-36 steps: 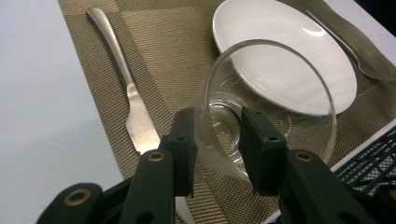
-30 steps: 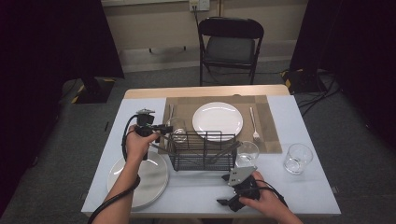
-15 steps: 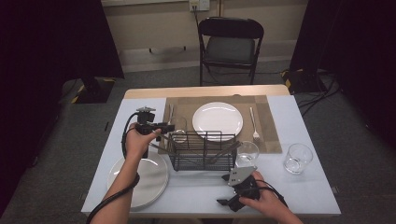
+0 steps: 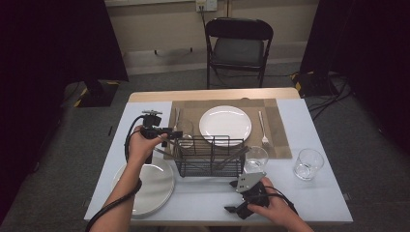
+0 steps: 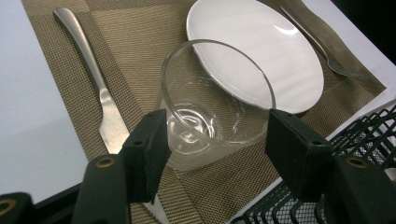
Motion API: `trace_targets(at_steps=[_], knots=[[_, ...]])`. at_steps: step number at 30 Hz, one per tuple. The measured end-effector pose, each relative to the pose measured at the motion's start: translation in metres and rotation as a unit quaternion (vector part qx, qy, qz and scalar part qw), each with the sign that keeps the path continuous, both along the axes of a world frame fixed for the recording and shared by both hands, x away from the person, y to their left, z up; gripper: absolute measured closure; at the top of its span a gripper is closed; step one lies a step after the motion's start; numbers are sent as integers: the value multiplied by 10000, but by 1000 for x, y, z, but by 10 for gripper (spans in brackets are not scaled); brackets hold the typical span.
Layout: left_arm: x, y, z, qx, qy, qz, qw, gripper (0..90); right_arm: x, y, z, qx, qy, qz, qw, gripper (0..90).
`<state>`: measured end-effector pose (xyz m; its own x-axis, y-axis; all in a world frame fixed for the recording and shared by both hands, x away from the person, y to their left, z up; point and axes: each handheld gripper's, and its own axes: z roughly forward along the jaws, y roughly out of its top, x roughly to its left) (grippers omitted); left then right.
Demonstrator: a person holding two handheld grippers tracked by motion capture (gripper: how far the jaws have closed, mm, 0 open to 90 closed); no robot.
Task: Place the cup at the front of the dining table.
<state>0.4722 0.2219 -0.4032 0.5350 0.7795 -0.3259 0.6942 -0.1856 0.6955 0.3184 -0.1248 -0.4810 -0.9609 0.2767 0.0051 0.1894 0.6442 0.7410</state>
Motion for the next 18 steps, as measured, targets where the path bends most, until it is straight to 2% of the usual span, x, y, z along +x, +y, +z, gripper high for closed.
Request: trace_targets(at_steps=[4,9,12,15,18], knots=[[-1,1,0,-41,141,-1,9999,344,0,0,0,0,1,-1,10000,161],[-1,5,2,-41,109,60,9999,282,0,0,0,-1,-2,0,10000,161],[-2,6,4,-120,126,88,9998,247,0,0,0,-1,-5,2,10000,161],[-4,9,6,-79,77,-77,9999,201,0,0,0,-1,-4,0,10000,161],[-5,10,7,-85,111,-94,9999,183,0,0,0,0,-4,0,10000,161]])
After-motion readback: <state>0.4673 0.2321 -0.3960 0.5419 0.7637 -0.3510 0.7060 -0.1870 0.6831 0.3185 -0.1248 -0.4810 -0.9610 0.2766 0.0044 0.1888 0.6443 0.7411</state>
